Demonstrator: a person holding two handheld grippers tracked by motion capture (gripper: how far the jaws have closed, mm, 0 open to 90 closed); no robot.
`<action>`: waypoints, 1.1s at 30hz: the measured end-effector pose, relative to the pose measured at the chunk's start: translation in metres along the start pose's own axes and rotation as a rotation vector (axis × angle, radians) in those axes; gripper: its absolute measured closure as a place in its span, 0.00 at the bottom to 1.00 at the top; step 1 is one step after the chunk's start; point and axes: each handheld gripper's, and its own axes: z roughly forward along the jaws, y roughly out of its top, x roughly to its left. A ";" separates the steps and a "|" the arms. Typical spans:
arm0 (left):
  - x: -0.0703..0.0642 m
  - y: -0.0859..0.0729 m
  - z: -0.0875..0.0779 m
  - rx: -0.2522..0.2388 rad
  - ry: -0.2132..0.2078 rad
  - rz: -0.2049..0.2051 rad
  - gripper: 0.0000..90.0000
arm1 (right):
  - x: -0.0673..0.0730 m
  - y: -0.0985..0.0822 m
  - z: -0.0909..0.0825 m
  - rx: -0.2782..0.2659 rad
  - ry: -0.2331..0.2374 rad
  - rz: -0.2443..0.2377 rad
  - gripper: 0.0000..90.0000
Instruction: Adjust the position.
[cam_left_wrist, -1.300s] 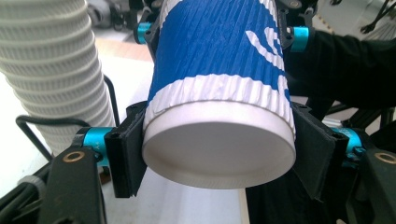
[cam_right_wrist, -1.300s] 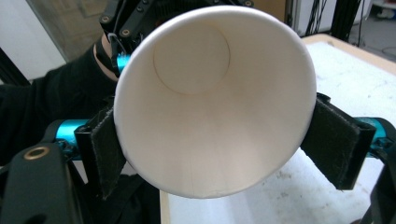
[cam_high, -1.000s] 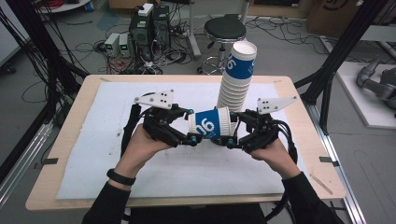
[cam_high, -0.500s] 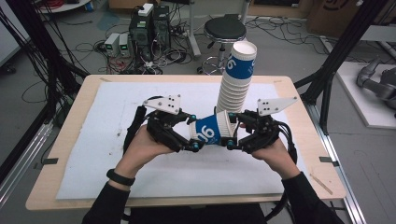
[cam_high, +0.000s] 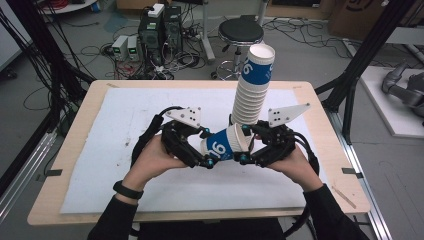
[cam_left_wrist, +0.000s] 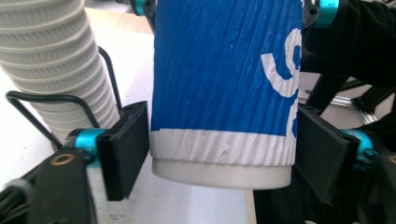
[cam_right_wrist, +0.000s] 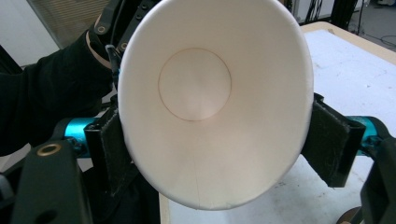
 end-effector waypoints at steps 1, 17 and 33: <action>0.000 0.000 0.001 0.000 0.001 0.003 0.32 | 0.000 0.000 0.000 0.001 0.000 0.001 0.23; 0.002 -0.001 -0.006 -0.157 -0.012 0.018 0.33 | 0.003 0.003 -0.010 -0.147 -0.009 0.022 0.18; 0.001 0.000 -0.002 -0.152 -0.024 0.015 0.32 | 0.003 0.001 -0.007 -0.172 0.027 0.023 0.24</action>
